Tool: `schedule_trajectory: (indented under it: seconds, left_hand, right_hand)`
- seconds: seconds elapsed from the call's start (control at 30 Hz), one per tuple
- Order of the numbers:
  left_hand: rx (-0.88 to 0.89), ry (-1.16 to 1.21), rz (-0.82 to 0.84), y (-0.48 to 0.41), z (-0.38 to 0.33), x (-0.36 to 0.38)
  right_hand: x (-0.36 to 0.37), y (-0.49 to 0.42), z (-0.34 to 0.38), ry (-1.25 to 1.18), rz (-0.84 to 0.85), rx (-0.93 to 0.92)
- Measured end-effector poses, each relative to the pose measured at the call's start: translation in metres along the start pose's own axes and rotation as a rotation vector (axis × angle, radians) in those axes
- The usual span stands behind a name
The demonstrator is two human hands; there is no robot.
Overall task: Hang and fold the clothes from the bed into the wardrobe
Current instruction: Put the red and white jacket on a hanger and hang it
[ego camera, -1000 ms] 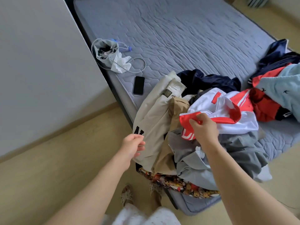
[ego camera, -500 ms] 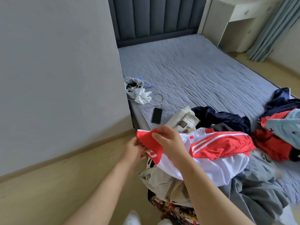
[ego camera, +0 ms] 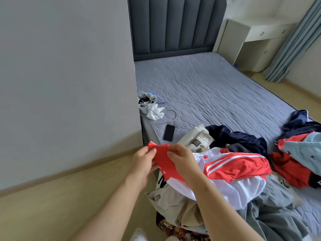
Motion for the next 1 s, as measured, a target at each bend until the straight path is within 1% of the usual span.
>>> schedule_trajectory:
  seconds: [0.07,0.17,0.2,0.23,0.3,0.33,0.37,0.43,0.47,0.53,0.6,0.67,0.73,0.77,0.83,0.9,1.0]
  left_hand:
    - [0.011,0.047,-0.058,-0.002,-0.004,-0.005]
    - [0.061,0.064,-0.06,-0.004,-0.017,-0.008]
    - [0.084,0.073,-0.043,-0.004,-0.023,-0.008]
    - [0.106,0.084,-0.023,-0.004,-0.029,-0.008]
    - [0.145,0.113,-0.005,-0.005,-0.042,-0.011]
    - [0.163,0.132,-0.017,-0.005,-0.048,-0.014]
    - [0.178,0.156,-0.04,-0.005,-0.053,-0.019]
    - [0.205,0.194,-0.102,-0.003,-0.062,-0.03]
    - [0.217,0.196,-0.135,-0.001,-0.065,-0.035]
    - [0.228,0.142,-0.196,0.002,-0.07,-0.044]
    - [0.226,0.055,-0.232,0.005,-0.075,-0.05]
    - [0.223,-0.014,-0.232,0.009,-0.08,-0.052]
    - [0.239,-0.067,-0.21,0.014,-0.088,-0.052]
    - [0.251,-0.085,-0.195,0.018,-0.092,-0.052]
    - [0.284,-0.103,-0.138,0.028,-0.1,-0.049]
    - [0.337,-0.086,-0.044,0.04,-0.108,-0.045]
    - [0.441,-0.049,0.052,0.055,-0.119,-0.052]
  right_hand:
    - [0.004,-0.001,-0.001,0.036,0.035,-0.007]
    - [0.006,-0.002,-0.004,0.091,0.079,-0.008]
    - [0.005,-0.002,-0.006,0.174,0.094,-0.003]
    - [0.004,-0.002,-0.008,0.311,0.116,-0.007]
    - [0.003,0.0,-0.011,0.664,0.163,-0.042]
    - [0.003,0.002,-0.011,0.803,0.172,-0.067]
    - [0.004,0.003,-0.007,0.872,0.173,-0.1]
    - [0.007,0.003,0.005,0.879,0.183,-0.17]
    - [0.009,0.001,0.014,0.84,0.171,-0.206]
    - [0.005,-0.005,0.035,0.691,0.088,-0.245]
    - [-0.002,-0.01,0.049,0.539,0.001,-0.227]
    - [0.0,-0.013,0.06,0.452,-0.026,-0.199]
    - [0.008,-0.015,0.071,0.36,-0.035,-0.173]
    - [0.012,-0.016,0.078,0.273,-0.033,-0.156]
    - [0.023,-0.016,0.09,0.001,0.001,-0.101]
    - [0.038,-0.013,0.107,-0.25,0.067,-0.071]
    - [0.055,-0.01,0.131,-0.395,0.122,-0.122]
Point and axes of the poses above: each hand's wrist, its own y-axis away from the middle knuckle, its own x-axis out of the palm, z = x × y, the point moved 9 cm from there along -y, towards the middle knuckle, and after that the axes turned 2 degrees about -x, right-handed, at the moved point
